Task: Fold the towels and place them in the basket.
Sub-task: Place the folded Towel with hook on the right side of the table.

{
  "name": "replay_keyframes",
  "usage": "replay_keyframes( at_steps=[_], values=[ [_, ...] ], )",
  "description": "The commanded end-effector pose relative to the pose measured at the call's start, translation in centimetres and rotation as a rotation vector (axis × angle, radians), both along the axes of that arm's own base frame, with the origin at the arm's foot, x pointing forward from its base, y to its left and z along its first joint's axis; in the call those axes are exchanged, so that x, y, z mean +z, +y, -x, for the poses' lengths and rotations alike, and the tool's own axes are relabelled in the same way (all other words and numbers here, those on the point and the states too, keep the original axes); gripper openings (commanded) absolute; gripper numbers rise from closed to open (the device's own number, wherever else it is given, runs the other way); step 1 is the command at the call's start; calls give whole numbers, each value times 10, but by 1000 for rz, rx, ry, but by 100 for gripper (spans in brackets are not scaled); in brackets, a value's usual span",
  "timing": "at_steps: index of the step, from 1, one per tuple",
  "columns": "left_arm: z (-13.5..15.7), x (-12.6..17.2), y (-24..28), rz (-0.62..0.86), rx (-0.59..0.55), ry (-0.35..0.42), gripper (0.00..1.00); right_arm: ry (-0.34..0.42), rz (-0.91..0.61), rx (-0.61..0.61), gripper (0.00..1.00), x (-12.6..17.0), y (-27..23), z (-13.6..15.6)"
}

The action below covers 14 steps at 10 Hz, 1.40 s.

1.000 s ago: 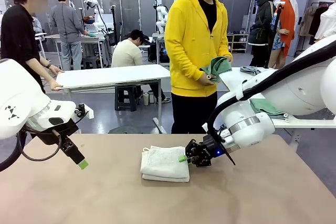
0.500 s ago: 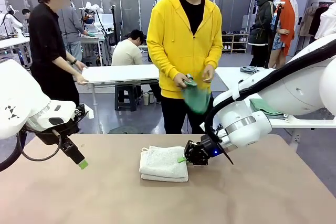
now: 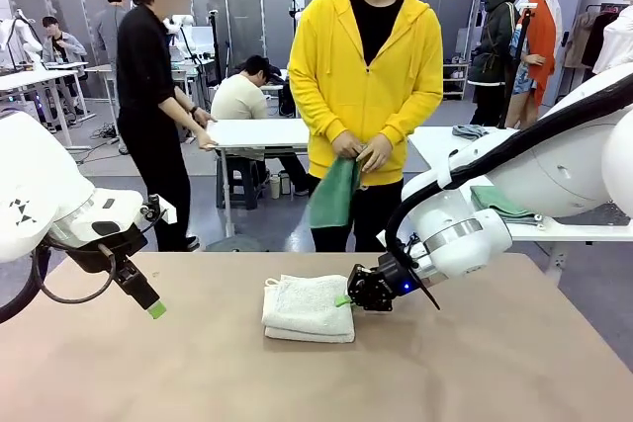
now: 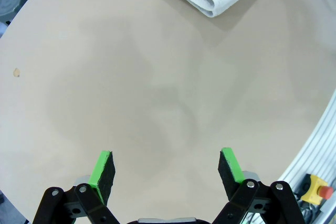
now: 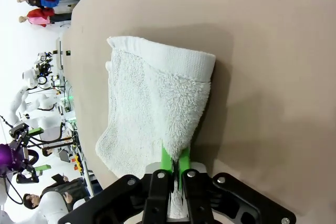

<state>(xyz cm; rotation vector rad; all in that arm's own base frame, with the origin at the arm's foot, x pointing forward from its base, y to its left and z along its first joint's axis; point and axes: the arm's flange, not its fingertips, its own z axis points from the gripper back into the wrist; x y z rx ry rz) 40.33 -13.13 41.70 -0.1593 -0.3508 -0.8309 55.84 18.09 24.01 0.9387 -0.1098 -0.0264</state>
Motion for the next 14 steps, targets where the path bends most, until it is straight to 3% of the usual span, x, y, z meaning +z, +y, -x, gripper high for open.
replay_keyframes(
  at_steps=[1, 4, 6, 9, 14],
  values=[
    [-3, 1, -2, 8, 6, -3, 100, 2, -5, 3, 3, -1, -1, 0],
    [-3, 1, -2, 8, 6, -3, 100, 14, 13, 46, 5, 24, -25, 8],
    [-3, 1, -2, 8, 6, -3, 100, -38, 78, 44, 5, 37, -58, 11],
    [-3, 1, -2, 8, 6, -3, 100, -109, 148, 5, 5, 55, -130, 13],
    [-3, 1, -2, 8, 6, -3, 100, -85, 234, 37, 5, 56, -261, 14]
  ],
)
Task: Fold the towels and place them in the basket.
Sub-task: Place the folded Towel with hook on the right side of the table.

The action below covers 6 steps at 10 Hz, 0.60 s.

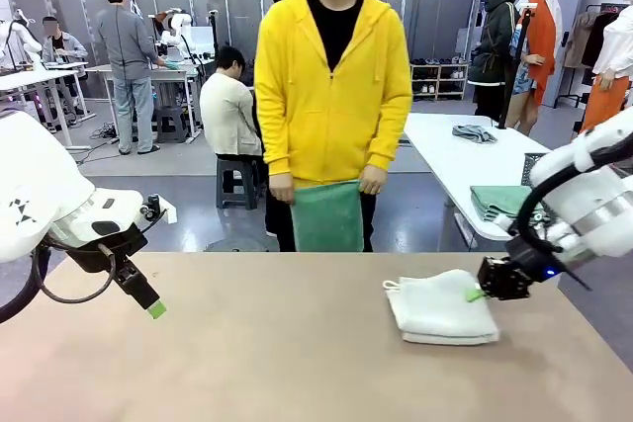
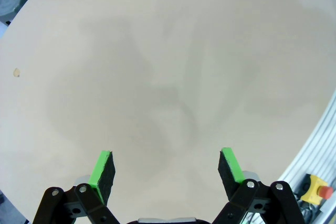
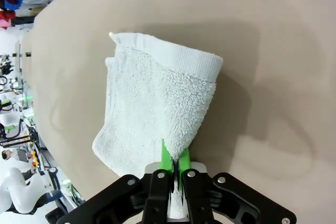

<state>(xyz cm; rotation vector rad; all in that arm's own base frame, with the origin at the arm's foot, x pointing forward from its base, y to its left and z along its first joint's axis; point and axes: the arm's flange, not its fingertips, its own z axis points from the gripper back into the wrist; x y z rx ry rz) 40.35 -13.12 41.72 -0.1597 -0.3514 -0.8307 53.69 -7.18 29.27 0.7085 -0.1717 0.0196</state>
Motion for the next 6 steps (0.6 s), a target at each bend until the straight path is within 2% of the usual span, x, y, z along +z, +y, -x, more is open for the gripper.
replay_keyframes(
  at_steps=[1, 3, 6],
  values=[
    [-3, 0, -2, 7, 6, -3, 100, -11, 35, 26, 5, 6, -26, -9],
    [-3, 0, -2, 7, 6, -3, 100, 2, 81, 1, 5, 12, -52, -9],
    [-3, 0, -2, 7, 6, -3, 100, 32, 120, -32, 5, 13, -63, -10]
  ],
)
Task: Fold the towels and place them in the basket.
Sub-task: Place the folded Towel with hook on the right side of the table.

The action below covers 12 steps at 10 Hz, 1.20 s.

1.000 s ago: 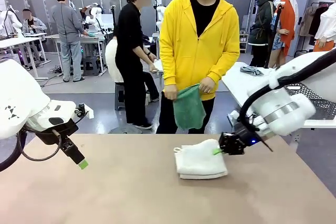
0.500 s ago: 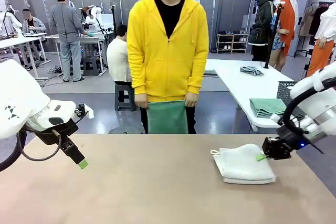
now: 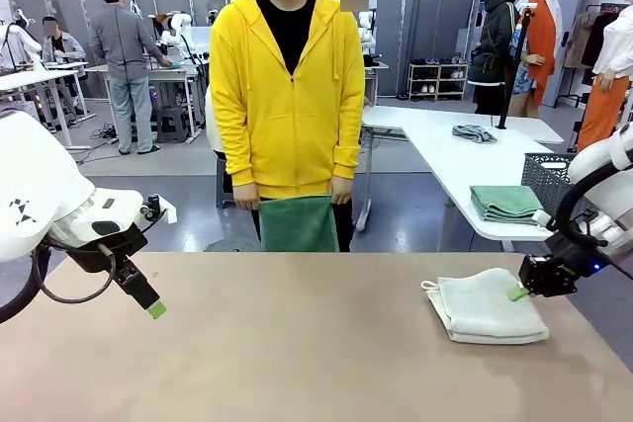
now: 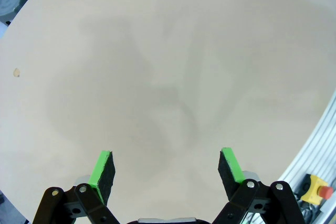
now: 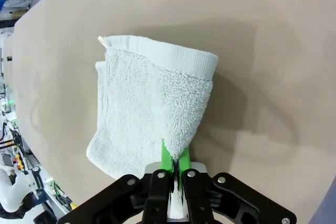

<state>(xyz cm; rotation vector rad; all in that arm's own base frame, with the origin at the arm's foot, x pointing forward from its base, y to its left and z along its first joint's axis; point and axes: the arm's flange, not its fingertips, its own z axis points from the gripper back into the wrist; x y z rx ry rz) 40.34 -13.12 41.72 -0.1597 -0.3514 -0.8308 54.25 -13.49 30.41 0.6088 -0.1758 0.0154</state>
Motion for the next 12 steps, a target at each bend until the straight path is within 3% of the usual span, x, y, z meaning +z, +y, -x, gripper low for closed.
replay_keyframes(
  at_steps=[1, 4, 6, 8, 9, 10, 12],
  values=[
    [-3, 0, -2, 7, 6, -3, 100, 34, 21, -26, 18, 2, 0, -5],
    [-3, 0, -2, 7, 6, -3, 100, 38, 85, -49, 72, 8, 9, 0],
    [-3, 0, -2, 7, 6, -3, 100, 14, 224, -110, 100, 22, 12, 8],
    [-3, 0, -2, 7, 6, -3, 100, -22, 275, -131, 100, 46, 25, 17],
    [-3, 0, -2, 7, 6, -3, 100, -35, 278, -128, 94, 52, 32, 18],
    [-3, 0, -2, 7, 6, -3, 100, -38, 283, -121, 100, 53, 39, 15],
    [-3, 0, -2, 7, 6, -3, 100, -50, 260, -103, 100, 54, 27, 11]
  ],
)
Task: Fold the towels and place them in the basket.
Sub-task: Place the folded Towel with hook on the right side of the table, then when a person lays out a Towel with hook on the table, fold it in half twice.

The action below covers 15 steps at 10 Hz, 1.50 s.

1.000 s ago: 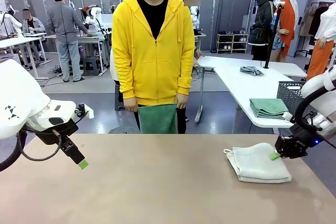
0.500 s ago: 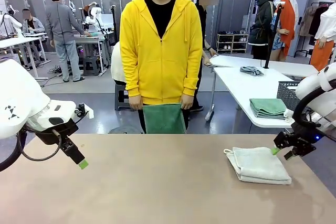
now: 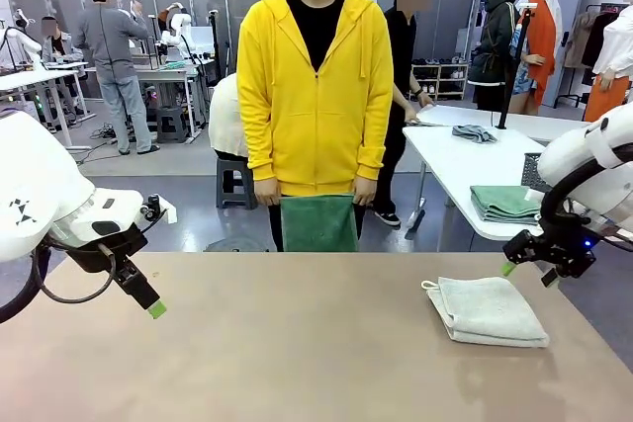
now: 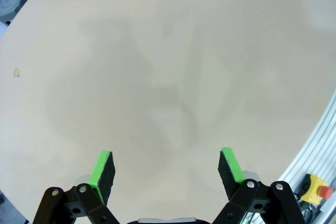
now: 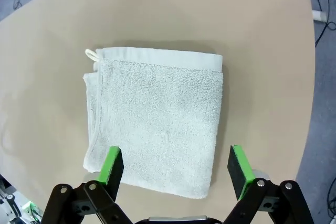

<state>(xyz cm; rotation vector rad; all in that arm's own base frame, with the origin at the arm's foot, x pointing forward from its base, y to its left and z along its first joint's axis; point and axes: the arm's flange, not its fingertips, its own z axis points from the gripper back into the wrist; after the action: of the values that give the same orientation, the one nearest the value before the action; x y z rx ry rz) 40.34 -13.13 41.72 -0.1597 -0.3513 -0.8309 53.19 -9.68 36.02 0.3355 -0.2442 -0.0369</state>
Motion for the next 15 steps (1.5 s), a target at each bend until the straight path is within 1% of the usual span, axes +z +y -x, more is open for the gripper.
replay_keyframes(
  at_steps=[1, 15],
  values=[
    [-3, 0, -2, 7, 6, -3, 100, -4, -6, -9, 100, -2, -11, 1],
    [-3, 0, -2, 7, 6, -3, 100, -4, -6, -9, 100, -2, -11, 1]
  ],
)
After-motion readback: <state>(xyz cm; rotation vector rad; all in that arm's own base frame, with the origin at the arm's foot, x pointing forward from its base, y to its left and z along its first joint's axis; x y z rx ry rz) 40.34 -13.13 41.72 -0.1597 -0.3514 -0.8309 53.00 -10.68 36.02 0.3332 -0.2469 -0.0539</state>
